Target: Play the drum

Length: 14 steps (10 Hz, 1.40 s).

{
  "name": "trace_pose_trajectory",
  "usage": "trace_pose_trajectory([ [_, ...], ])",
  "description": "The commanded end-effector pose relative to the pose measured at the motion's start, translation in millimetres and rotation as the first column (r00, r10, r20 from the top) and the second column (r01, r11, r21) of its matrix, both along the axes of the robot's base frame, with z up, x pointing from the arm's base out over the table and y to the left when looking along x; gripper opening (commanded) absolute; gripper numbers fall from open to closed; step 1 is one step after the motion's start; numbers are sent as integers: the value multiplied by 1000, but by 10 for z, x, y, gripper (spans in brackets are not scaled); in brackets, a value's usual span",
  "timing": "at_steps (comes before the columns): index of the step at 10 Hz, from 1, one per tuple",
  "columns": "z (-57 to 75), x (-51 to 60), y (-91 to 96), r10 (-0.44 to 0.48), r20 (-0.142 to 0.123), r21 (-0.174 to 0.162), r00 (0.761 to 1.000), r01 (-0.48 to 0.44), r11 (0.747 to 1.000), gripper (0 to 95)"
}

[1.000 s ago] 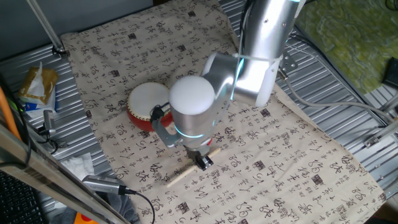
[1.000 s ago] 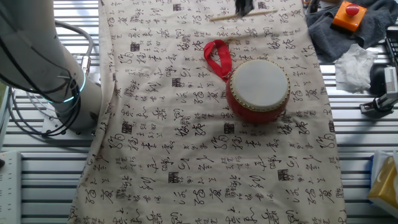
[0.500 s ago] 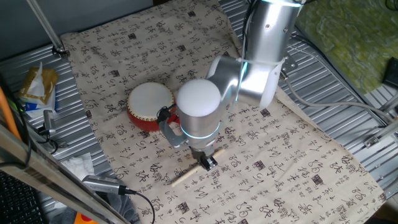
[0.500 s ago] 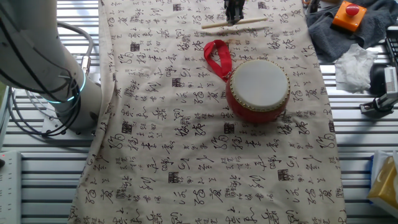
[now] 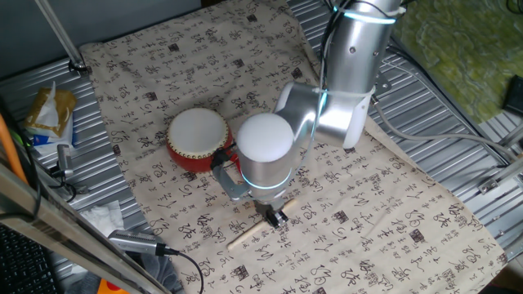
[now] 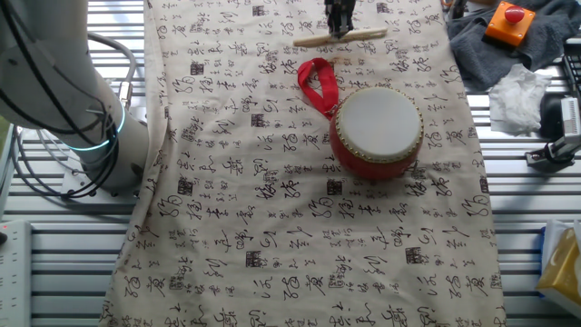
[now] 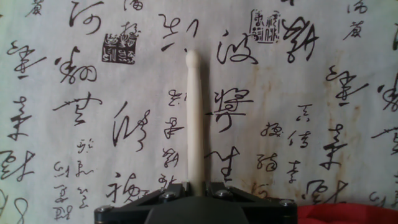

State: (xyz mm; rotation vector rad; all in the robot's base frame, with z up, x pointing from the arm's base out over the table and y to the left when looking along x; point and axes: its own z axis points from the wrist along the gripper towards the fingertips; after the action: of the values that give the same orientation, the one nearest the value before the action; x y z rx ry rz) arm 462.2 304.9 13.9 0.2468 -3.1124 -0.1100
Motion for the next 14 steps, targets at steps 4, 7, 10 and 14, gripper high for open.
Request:
trace_pose_trajectory([
  [4, 21, -17, -3, 32, 12, 44, 999, -33, 998, 760],
  [7, 106, -44, 8, 28, 16, 17, 999, -28, 999, 380],
  [10, 319, -128, 41, 30, 14, -27, 999, -30, 999, 0],
  [14, 396, -165, 56, 14, 4, -49, 1000, -14, 999, 0],
])
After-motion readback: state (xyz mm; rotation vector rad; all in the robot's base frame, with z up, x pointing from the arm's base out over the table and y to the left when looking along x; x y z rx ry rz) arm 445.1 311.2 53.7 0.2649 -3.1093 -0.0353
